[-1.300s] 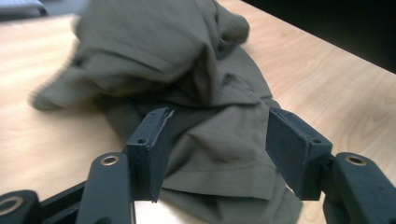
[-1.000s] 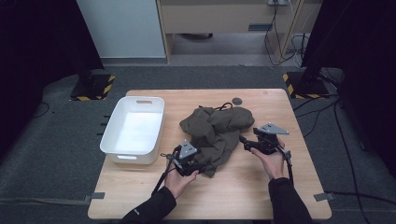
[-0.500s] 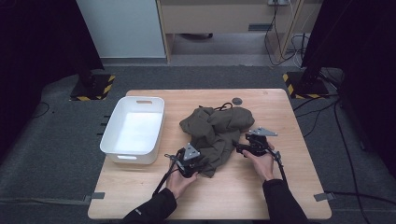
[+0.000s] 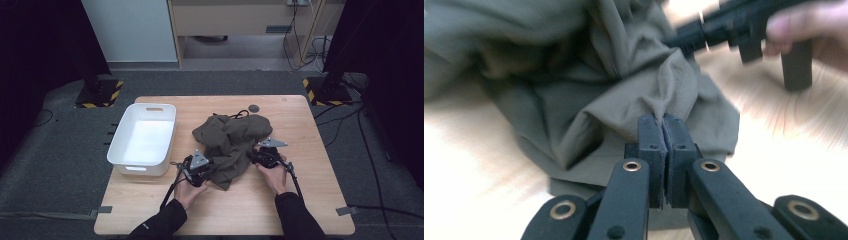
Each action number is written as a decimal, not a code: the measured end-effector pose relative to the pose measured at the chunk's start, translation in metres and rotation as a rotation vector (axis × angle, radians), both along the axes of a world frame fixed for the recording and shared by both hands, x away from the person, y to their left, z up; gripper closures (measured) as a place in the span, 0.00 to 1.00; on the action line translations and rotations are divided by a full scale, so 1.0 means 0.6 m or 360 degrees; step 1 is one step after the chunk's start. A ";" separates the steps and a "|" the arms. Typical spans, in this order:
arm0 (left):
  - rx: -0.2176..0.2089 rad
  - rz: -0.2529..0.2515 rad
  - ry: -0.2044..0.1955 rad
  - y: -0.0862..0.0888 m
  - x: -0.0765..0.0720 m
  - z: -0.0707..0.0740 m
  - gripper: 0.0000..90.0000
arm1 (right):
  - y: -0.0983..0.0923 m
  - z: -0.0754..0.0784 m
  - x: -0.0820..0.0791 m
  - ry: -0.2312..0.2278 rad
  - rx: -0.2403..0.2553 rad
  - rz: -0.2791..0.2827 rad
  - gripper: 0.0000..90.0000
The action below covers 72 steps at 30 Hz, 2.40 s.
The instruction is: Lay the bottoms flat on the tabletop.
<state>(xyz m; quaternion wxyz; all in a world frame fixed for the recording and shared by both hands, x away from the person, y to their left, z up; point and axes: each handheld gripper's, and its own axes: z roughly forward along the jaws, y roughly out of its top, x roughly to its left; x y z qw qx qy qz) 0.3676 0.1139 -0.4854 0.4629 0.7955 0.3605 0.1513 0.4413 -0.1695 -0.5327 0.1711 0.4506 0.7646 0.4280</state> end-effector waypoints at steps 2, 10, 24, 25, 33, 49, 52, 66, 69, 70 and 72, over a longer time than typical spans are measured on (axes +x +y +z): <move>-0.0033 0.0042 -0.0030 0.015 -0.001 0.015 0.98 | -0.007 0.008 -0.001 -0.0006 0.0041 -0.0012 0.97; -0.0114 0.0183 -0.0076 0.080 -0.026 0.051 0.98 | -0.063 0.057 -0.017 -0.0072 0.0112 -0.0085 0.99; 0.0141 0.0178 0.0143 0.101 -0.069 0.010 0.97 | -0.181 0.082 -0.034 -0.0118 -0.0140 -0.0293 0.96; 0.0153 0.0175 0.0156 0.101 -0.068 0.006 0.96 | -0.180 0.081 -0.034 -0.0134 -0.0144 -0.0287 0.93; 0.0050 0.0139 0.0020 0.078 -0.071 0.032 0.68 | -0.164 0.100 -0.064 -0.0265 -0.0083 -0.0217 0.60; -0.0115 0.0130 -0.0097 -0.030 0.008 0.038 0.40 | -0.160 0.057 -0.104 -0.0115 -0.0033 -0.0236 0.32; -0.0106 0.0140 -0.0103 -0.050 0.021 0.036 0.40 | -0.162 0.049 -0.105 -0.0084 -0.0016 -0.0236 0.32; 0.0022 0.0148 -0.0050 -0.043 0.059 0.028 0.99 | -0.157 0.032 -0.096 0.0111 -0.0039 -0.0121 0.85; 0.0037 0.0179 -0.0098 -0.025 0.061 0.048 0.99 | -0.161 0.039 -0.098 0.0108 -0.0028 -0.0128 0.96; 0.0041 0.0190 -0.0116 -0.018 0.062 0.057 1.00 | -0.162 0.043 -0.098 0.0106 -0.0017 -0.0136 0.98; 0.0059 0.0216 -0.0166 -0.003 0.065 0.078 1.00 | -0.168 0.048 -0.098 0.0084 -0.0006 -0.0154 0.99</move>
